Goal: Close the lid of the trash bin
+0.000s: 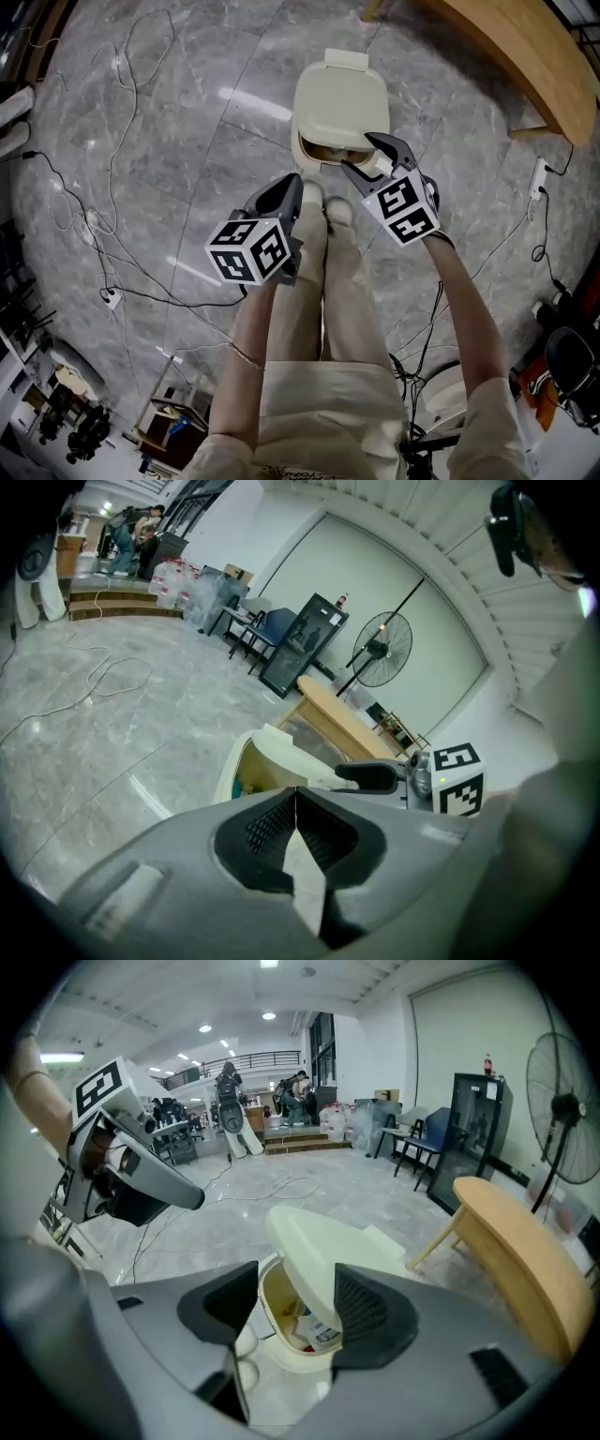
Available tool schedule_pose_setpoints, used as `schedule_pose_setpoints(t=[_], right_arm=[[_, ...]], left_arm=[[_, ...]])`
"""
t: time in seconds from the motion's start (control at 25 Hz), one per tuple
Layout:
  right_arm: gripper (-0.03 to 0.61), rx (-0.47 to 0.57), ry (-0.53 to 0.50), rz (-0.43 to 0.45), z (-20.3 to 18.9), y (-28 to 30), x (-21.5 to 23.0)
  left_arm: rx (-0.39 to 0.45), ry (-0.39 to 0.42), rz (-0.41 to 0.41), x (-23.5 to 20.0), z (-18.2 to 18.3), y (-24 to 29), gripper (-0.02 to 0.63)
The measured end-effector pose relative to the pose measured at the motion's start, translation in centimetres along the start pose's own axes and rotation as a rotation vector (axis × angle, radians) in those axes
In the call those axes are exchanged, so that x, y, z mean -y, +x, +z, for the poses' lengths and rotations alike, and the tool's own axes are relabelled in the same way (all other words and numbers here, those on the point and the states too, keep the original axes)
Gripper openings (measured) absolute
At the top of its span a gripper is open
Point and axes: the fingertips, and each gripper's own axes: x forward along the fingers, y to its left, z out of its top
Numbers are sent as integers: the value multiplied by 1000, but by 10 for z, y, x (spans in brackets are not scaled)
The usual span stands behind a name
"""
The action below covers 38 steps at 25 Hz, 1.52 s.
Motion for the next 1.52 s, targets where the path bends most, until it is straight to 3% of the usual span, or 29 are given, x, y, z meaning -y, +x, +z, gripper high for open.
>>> schedule_pose_setpoints(t=[0.48, 0.64, 0.88, 1.08, 1.52], right_arm=[[202, 22, 191, 59, -27, 15, -11], [182, 72, 323, 53, -30, 18, -4], [51, 107, 468, -13, -41, 20, 11], [11, 81, 479, -53, -55, 30, 10], [6, 48, 523, -129, -87, 58, 4]], left_arm=[[1, -66, 5, -7, -34, -4, 23], [8, -79, 11, -13, -39, -1, 23], [3, -80, -5, -17, -44, 6, 23], [3, -78, -22, -22, -45, 18, 23], [-49, 11, -44, -40, -56, 43, 23]])
